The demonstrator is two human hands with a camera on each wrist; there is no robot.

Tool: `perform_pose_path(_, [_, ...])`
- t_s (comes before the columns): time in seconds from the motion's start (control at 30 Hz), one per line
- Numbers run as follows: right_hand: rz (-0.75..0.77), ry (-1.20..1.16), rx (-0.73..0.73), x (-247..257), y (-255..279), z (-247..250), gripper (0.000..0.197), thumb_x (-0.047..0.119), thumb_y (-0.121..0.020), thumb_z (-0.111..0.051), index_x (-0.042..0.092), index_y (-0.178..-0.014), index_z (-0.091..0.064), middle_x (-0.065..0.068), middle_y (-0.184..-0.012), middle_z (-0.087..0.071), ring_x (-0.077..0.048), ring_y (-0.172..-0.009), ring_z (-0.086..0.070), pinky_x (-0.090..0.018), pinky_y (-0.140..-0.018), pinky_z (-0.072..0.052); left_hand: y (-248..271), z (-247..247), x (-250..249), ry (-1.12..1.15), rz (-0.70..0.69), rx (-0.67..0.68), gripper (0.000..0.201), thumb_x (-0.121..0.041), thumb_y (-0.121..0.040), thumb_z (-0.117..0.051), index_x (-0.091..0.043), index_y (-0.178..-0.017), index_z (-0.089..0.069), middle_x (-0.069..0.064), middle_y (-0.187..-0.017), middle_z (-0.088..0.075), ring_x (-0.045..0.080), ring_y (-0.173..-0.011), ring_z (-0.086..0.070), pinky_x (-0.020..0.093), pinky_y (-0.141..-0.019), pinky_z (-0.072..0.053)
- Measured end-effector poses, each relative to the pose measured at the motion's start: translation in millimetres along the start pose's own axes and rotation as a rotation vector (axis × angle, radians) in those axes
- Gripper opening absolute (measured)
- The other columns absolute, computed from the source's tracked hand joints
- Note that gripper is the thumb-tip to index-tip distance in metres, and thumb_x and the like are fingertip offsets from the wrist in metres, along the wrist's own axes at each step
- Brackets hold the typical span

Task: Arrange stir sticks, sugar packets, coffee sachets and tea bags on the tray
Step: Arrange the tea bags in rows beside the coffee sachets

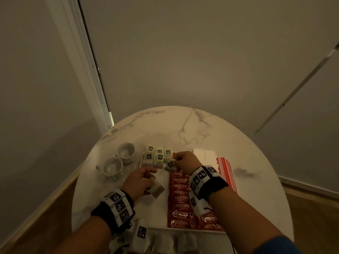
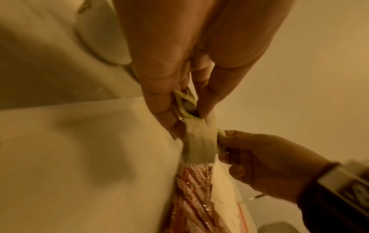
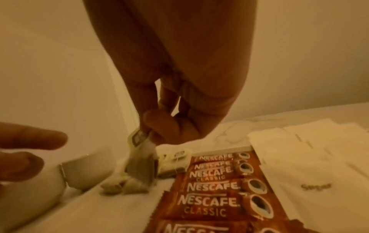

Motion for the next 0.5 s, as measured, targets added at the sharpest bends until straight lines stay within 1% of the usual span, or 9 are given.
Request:
perform_pose_path(0.07, [-0.015,0.053,0.033,0.2,-15.5,-6.0,0.010,0.015,-0.086,-0.066,0.012,-0.092,-0.073,-0.004,-0.090,-0.070,-0.012,-0.076,-0.060,-0.023,-0.066,-0.046,-4.7,-0.5,-1.5,-0.097,-0.015,0.009,0.036,0.012,-0.082,-0.052,-0.015,-0.104,-0.063,0.010,-0.098,-0.060,0.019,-0.083,-0.060,0.028,-0.064,-0.054])
perform_pose_path(0.13, [-0.024,0.108,0.055,1.3,-26.4,-9.9,0.012,0.014,-0.086,-0.067,0.012,-0.096,-0.073,-0.004,-0.096,-0.070,-0.013,-0.080,-0.060,-0.024,-0.068,-0.045,-9.8,-0.1,-2.5,-0.177,-0.044,0.018,0.037,0.012,-0.081,-0.056,-0.018,-0.101,-0.063,0.009,-0.100,-0.062,0.018,-0.081,-0.060,0.026,-0.066,-0.052])
perform_pose_path(0.23, [-0.017,0.214,0.033,2.1,-38.5,-11.1,0.009,0.014,-0.084,-0.068,0.017,-0.091,-0.067,-0.003,-0.100,-0.067,-0.014,-0.084,-0.057,-0.024,-0.070,-0.044,-16.2,0.1,-2.0,-0.242,-0.070,0.036,0.038,0.011,-0.079,-0.059,-0.022,-0.099,-0.062,0.007,-0.099,-0.063,0.016,-0.079,-0.060,0.021,-0.064,-0.050])
perform_pose_path(0.3, [0.002,0.280,0.006,2.3,-44.4,-11.0,0.010,0.015,-0.085,-0.066,0.017,-0.094,-0.064,-0.003,-0.104,-0.065,-0.014,-0.086,-0.054,-0.025,-0.072,-0.043,-19.1,0.1,0.3,-0.272,-0.073,0.041,0.038,0.009,-0.079,-0.060,-0.022,-0.099,-0.062,0.007,-0.099,-0.063,0.015,-0.079,-0.060,0.020,-0.064,-0.049])
perform_pose_path(0.4, [0.024,0.298,-0.013,2.8,-51.4,-11.0,0.013,0.014,-0.087,-0.063,0.014,-0.100,-0.065,-0.004,-0.105,-0.064,-0.015,-0.087,-0.054,-0.024,-0.072,-0.041,-23.6,-0.3,4.6,-0.308,-0.073,0.061,0.037,0.009,-0.079,-0.060,-0.022,-0.100,-0.062,0.006,-0.099,-0.063,0.015,-0.077,-0.060,0.020,-0.065,-0.051])
perform_pose_path(0.5, [0.040,0.287,-0.017,4.1,-56.2,-11.6,0.013,0.013,-0.087,-0.062,0.014,-0.099,-0.069,-0.006,-0.106,-0.067,-0.020,-0.094,-0.060,-0.024,-0.073,-0.044,-28.4,-1.0,7.1,-0.354,-0.090,0.063,0.038,0.008,-0.079,-0.060,-0.025,-0.100,-0.062,0.004,-0.099,-0.063,0.014,-0.079,-0.060,0.022,-0.068,-0.051])
Point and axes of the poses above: each hand's wrist, its own y-axis away from the middle knuckle, its own z-axis out of the back of the hand, x = y × z, the point moved 2 cm from there along -y, towards the middle knuckle
